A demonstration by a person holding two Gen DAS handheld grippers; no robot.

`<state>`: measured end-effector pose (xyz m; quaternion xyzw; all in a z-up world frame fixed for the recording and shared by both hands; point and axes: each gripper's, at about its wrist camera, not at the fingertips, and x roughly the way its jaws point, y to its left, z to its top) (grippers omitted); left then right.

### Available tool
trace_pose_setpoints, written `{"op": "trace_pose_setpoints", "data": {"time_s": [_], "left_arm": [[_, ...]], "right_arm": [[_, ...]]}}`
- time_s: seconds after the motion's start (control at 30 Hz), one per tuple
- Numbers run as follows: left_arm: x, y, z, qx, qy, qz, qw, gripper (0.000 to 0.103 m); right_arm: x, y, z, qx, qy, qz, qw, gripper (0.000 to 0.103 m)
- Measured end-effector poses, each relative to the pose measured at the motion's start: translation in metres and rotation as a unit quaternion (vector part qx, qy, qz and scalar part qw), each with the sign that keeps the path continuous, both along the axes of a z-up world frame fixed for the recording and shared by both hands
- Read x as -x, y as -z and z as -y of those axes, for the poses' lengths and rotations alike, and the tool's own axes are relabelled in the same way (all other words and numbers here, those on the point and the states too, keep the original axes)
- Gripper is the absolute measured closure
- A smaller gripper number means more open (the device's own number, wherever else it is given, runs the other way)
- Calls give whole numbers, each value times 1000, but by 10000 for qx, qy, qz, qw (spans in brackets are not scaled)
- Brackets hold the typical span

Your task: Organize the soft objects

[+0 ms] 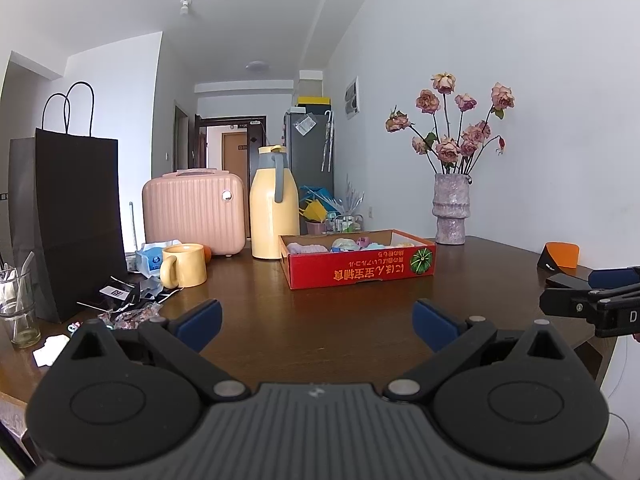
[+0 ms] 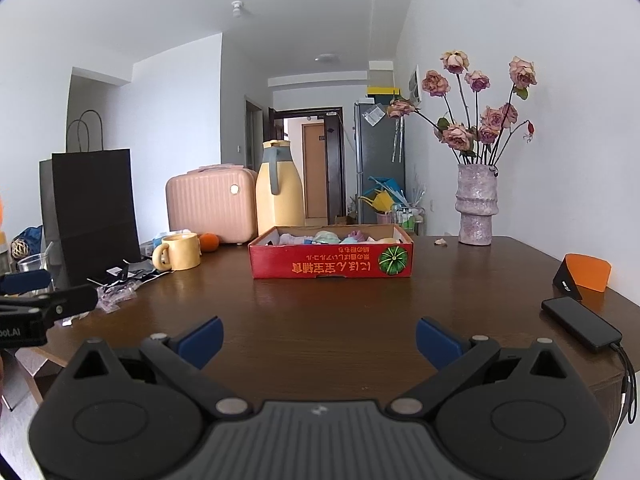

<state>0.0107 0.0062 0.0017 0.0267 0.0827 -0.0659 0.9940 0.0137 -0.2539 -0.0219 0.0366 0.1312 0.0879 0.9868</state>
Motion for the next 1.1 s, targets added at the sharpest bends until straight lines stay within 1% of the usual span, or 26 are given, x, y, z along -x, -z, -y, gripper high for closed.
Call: {"op": "trace_pose_setpoints", "data": {"time_s": [0.63, 1.1], "left_arm": [[-2, 2, 0, 30, 43, -100, 9999, 0], [-3, 3, -1, 55, 19, -144, 9999, 0]], "right_arm": [[-5, 2, 0, -51, 0, -113, 9999, 0], [-4, 4, -1, -54, 0, -107, 9999, 0]]}}
